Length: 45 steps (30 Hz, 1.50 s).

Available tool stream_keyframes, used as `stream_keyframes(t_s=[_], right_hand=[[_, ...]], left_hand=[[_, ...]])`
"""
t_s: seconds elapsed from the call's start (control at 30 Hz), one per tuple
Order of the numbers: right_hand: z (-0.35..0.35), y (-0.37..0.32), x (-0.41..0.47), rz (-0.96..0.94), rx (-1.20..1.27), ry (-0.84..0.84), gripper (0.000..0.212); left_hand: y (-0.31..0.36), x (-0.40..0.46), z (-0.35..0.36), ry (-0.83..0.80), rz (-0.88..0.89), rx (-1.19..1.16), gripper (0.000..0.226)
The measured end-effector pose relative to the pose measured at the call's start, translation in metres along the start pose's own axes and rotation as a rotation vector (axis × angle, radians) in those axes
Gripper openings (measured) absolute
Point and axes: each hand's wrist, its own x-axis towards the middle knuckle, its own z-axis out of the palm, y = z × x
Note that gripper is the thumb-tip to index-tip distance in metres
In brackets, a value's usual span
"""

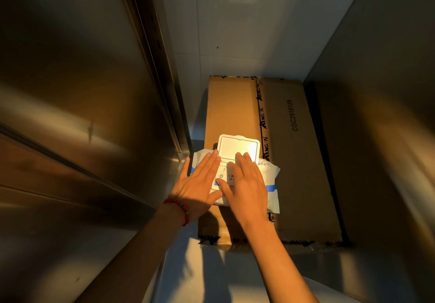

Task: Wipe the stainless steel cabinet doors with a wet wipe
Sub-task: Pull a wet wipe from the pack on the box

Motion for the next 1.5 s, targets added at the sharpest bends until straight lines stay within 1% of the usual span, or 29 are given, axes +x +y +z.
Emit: stream_keyframes(t_s=[0.13, 0.2, 0.27, 0.33, 0.5, 0.63, 0.73, 0.87, 1.03, 1.2, 1.3, 1.5], right_hand=[[-0.004, -0.003, 0.0, -0.036, -0.049, 0.042, 0.039], [-0.006, -0.006, -0.001, -0.077, -0.085, 0.117, 0.03], [-0.008, -0.01, -0.001, -0.121, -0.115, 0.171, 0.027], [-0.009, -0.011, -0.001, -0.152, -0.147, 0.168, 0.023], [-0.009, -0.011, -0.003, -0.196, -0.234, 0.103, 0.033], [-0.008, -0.012, -0.003, -0.211, -0.239, 0.083, 0.033], [-0.008, -0.013, -0.001, -0.219, -0.224, 0.109, 0.036], [-0.004, -0.013, 0.001, -0.219, -0.193, 0.187, 0.046], [0.001, -0.009, -0.002, -0.207, -0.172, 0.254, 0.048], [0.003, -0.005, -0.003, -0.197, -0.152, 0.279, 0.051], [0.003, 0.0, -0.005, -0.193, -0.142, 0.288, 0.051], [-0.006, 0.022, -0.01, -0.191, -0.134, 0.281, 0.05]], left_hand=[[0.0, 0.0, 0.0, 0.008, -0.001, -0.008, 0.066], [0.0, 0.0, 0.001, 0.014, -0.001, -0.021, 0.066], [-0.001, 0.0, 0.001, 0.017, 0.0, -0.034, 0.066], [-0.001, 0.0, 0.003, 0.032, 0.0, -0.034, 0.065], [-0.002, -0.001, 0.006, 0.06, -0.001, -0.029, 0.064], [-0.001, -0.001, 0.005, 0.06, -0.001, -0.005, 0.064], [0.0, -0.001, 0.004, 0.055, 0.002, -0.014, 0.064], [0.0, -0.001, 0.002, 0.044, -0.003, -0.01, 0.064], [0.001, -0.001, 0.0, 0.027, -0.007, -0.039, 0.065], [0.001, 0.001, 0.002, 0.015, -0.012, -0.048, 0.066], [-0.001, 0.002, 0.006, 0.038, -0.007, -0.052, 0.069], [-0.005, 0.005, 0.01, 0.048, 0.006, -0.116, 0.075]])
